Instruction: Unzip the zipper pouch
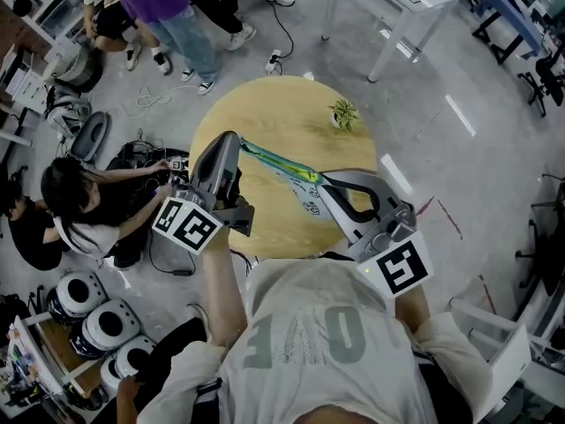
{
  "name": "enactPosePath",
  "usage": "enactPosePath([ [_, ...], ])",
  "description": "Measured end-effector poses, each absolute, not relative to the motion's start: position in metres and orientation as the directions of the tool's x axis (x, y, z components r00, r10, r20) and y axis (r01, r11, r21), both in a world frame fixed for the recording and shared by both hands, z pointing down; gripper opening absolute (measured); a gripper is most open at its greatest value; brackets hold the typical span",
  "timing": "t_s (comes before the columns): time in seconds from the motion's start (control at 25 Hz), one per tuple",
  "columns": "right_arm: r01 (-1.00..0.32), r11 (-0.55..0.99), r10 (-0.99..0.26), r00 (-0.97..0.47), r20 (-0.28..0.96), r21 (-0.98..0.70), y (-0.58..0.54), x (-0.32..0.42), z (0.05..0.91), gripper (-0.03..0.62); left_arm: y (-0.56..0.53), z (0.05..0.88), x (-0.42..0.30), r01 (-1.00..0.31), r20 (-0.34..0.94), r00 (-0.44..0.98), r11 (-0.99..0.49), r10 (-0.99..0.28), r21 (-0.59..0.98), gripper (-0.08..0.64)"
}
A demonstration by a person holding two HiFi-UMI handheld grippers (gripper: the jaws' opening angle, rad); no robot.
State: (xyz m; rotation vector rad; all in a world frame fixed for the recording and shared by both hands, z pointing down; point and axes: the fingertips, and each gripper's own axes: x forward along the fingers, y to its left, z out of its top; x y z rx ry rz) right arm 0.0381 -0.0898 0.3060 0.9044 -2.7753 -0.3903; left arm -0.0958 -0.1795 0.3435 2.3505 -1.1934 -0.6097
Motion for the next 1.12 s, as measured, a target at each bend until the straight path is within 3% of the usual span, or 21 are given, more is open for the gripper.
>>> enactPosePath([
  [0.64,-0.548,0.779,-0.599,-0.793,0.107,0.304,-0.088,0.036,0.303,0.032,-0.179,0.343,-0.095,-0.637,-0.19,0.531,-0.537,-0.826,0.553,0.026],
  [0.84,-0.58,0.761,-0.619,-0.783,0.061,0.291,-0.095,0.042,0.293,0.032,-0.182,0.341,-0.111,-0.725,-0.159,0.458,-0.471,-0.874,0.502,0.028],
  [1.12,-0.534,0.747,-0.644,-0.729,0.231,0.396,-0.124,0.043,0.335,0.032,-0.17,0.318,-0.129,-0.847,-0.17,0.364,-0.402,-0.916,0.349,0.026],
])
